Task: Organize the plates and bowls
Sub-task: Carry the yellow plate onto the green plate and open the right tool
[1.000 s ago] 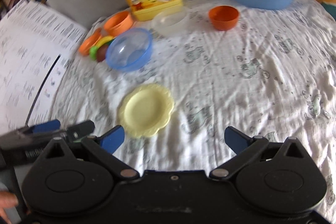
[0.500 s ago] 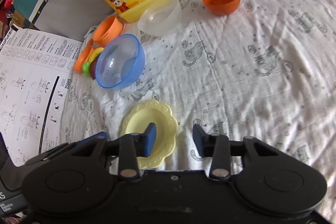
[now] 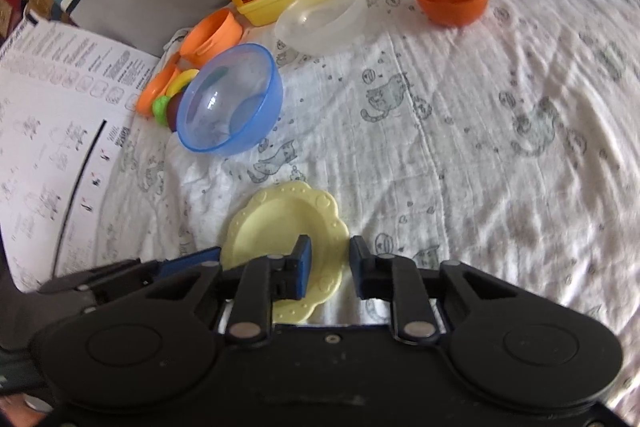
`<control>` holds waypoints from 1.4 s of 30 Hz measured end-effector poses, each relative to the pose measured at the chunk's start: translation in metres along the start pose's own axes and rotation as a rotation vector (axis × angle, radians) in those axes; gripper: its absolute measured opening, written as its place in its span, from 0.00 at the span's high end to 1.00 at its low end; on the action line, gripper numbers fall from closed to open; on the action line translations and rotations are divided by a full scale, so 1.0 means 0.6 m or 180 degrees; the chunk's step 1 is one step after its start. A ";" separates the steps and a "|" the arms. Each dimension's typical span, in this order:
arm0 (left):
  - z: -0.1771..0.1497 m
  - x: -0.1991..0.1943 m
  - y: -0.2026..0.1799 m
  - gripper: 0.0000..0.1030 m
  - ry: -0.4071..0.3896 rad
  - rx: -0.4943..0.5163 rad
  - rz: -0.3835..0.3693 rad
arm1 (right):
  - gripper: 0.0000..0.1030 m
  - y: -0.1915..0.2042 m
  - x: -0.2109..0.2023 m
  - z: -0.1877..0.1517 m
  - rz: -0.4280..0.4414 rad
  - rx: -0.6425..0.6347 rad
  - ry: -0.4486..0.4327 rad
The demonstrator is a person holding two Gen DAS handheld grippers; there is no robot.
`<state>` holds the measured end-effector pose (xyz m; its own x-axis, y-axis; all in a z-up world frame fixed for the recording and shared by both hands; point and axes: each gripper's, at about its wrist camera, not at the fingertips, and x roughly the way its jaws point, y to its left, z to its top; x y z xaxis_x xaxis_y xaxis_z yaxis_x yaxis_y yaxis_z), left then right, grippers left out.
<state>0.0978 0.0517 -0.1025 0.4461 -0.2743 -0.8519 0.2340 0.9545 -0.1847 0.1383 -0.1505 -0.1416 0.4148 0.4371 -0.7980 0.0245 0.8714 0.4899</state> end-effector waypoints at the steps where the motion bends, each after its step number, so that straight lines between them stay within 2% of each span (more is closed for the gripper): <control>1: 0.001 0.000 0.003 0.64 0.0003 -0.0028 -0.0017 | 0.80 0.001 0.000 0.000 -0.0010 -0.0038 -0.0009; 9: 0.005 0.006 0.000 0.61 -0.0003 0.0010 0.0003 | 0.83 0.002 0.002 -0.002 0.0007 -0.0207 -0.0052; 15: 0.005 0.004 -0.006 0.68 -0.0007 0.0016 0.0115 | 0.81 0.010 -0.001 -0.005 -0.0032 -0.0245 -0.0050; 23: 0.002 -0.025 -0.013 0.70 -0.0061 0.0010 0.0139 | 0.79 0.013 -0.020 -0.011 -0.0046 -0.0115 0.0042; 34: -0.007 -0.096 -0.004 0.70 -0.0271 -0.0069 0.0137 | 0.78 0.052 -0.080 -0.018 0.0006 -0.0230 -0.0066; 42: -0.033 -0.172 0.036 0.70 -0.0469 -0.0236 0.0207 | 0.78 0.119 -0.096 -0.040 0.0119 -0.0417 -0.0019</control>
<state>0.0396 0.1031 -0.0284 0.5813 -0.2207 -0.7832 0.1385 0.9753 -0.1720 0.0942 -0.1078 -0.0692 0.4186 0.4688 -0.7778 -0.1099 0.8763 0.4691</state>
